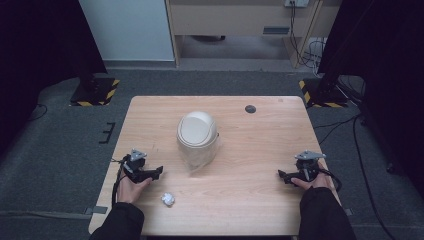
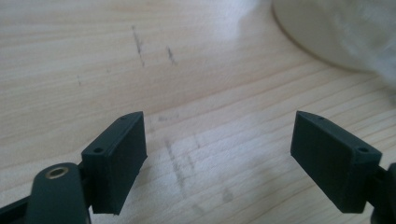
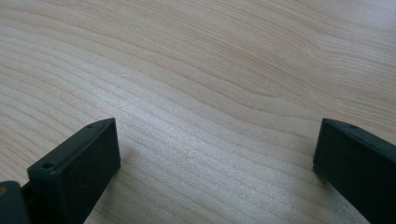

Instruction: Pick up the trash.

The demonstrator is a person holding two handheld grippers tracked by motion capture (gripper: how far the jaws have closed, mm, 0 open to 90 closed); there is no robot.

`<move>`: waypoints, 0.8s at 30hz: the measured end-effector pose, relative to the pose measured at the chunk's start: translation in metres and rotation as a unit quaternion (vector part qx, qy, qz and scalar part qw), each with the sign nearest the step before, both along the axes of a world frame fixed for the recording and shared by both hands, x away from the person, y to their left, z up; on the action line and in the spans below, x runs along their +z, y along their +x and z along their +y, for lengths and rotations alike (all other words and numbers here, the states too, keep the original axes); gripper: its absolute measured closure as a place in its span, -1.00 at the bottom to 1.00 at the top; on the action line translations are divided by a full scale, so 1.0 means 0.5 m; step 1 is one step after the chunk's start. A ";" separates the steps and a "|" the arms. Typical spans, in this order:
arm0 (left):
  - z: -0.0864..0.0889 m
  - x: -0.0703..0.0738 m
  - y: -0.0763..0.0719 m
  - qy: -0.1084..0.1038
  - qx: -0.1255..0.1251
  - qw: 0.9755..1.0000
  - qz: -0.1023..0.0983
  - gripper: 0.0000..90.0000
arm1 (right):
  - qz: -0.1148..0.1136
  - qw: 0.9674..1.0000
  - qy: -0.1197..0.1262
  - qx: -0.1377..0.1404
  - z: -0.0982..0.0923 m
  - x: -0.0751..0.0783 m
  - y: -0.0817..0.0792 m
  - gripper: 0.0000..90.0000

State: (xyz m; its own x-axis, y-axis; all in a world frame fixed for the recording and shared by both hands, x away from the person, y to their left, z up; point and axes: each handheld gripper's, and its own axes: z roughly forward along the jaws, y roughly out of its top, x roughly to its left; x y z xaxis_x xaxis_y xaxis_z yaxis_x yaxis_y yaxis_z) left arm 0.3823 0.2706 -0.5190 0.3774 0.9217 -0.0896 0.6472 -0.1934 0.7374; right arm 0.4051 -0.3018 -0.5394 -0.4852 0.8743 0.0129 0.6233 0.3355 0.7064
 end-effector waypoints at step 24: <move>-0.012 0.117 -0.037 -0.082 0.011 0.986 -0.145 -0.55 | -0.001 1.000 -0.002 -0.001 0.000 0.000 -0.002 -0.98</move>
